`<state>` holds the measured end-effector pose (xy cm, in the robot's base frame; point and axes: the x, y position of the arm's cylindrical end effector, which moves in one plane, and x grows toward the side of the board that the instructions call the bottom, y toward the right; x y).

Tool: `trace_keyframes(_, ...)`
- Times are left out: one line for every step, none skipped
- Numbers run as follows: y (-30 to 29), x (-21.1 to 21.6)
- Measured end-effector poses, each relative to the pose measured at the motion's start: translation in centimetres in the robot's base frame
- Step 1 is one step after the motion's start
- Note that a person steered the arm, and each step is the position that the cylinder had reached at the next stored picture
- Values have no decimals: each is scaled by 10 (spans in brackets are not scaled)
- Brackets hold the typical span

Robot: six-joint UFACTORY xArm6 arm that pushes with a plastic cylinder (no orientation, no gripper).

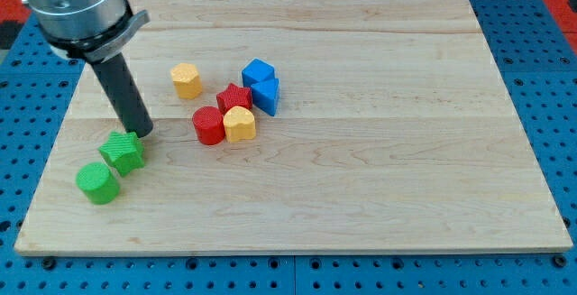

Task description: Move the red star towards the bottom left of the yellow hexagon

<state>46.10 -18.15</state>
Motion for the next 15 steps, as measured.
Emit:
trace_keyframes(1,-8)
trace_keyframes(4,-3)
trace_keyframes(16,9)
trace_keyframes(39,17)
trace_keyframes(65,17)
trace_keyframes(87,17)
trace_keyframes(91,18)
trace_keyframes(115,18)
trace_keyframes(157,17)
trace_keyframes(192,16)
trace_keyframes(200,-1)
trace_keyframes(162,-34)
trace_keyframes(121,-57)
trace_keyframes(86,-68)
trace_keyframes(61,-77)
